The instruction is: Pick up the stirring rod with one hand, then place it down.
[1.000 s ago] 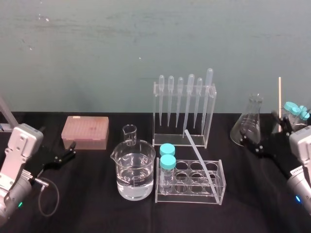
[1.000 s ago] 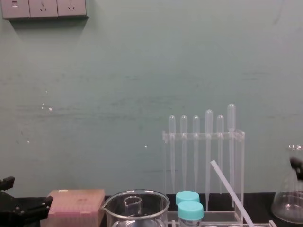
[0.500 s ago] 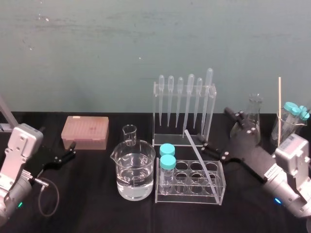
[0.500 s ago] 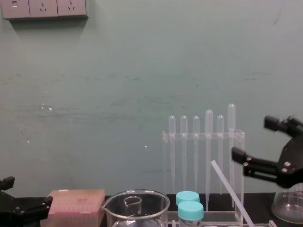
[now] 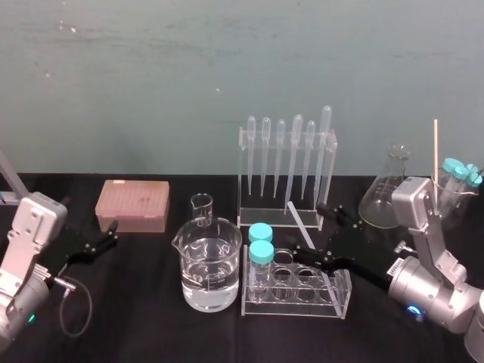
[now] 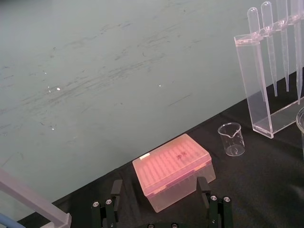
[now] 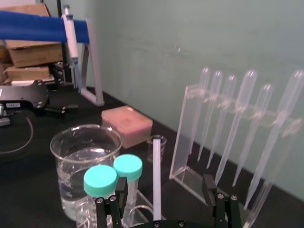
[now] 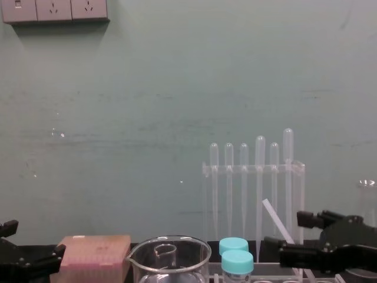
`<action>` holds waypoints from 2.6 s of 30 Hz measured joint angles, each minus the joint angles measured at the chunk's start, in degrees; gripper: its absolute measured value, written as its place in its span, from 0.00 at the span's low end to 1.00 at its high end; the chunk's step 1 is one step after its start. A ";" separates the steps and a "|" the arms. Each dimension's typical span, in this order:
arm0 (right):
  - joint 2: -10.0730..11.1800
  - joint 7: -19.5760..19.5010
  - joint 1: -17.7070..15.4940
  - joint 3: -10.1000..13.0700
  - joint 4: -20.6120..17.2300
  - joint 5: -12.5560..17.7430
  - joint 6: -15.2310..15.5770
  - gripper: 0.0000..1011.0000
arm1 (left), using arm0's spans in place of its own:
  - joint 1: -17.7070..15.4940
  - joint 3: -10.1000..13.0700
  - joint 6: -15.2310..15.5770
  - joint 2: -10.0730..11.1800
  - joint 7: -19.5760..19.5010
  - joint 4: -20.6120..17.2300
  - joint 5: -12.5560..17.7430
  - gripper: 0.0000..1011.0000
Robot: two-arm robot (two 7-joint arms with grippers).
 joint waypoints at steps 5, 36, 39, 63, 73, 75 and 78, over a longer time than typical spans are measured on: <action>-0.54 1.36 0.50 0.04 0.73 0.40 2.32 0.99 | 0.00 0.00 0.00 0.00 0.00 0.00 0.00 0.99; -0.63 1.41 0.52 0.21 0.82 0.31 2.76 0.66 | 0.00 0.00 0.00 0.00 0.00 0.00 0.00 0.99; -0.63 1.41 0.52 0.21 0.82 0.31 2.74 0.56 | 0.00 0.00 0.00 0.00 0.00 0.00 0.00 0.99; -0.63 1.41 0.52 0.21 0.82 0.31 2.69 0.07 | 0.00 0.00 0.00 0.00 0.00 0.00 0.00 0.99; -0.64 1.41 0.52 0.21 0.82 0.31 2.69 0.07 | 0.00 0.00 0.00 0.00 0.00 0.00 0.00 0.99; -0.63 1.41 0.52 0.21 0.82 0.31 2.69 0.07 | 0.00 0.00 0.00 0.00 0.00 0.00 0.00 0.99; -0.73 1.41 0.36 0.54 0.75 0.27 2.43 0.07 | 0.00 0.00 0.00 0.00 0.00 0.00 0.00 0.99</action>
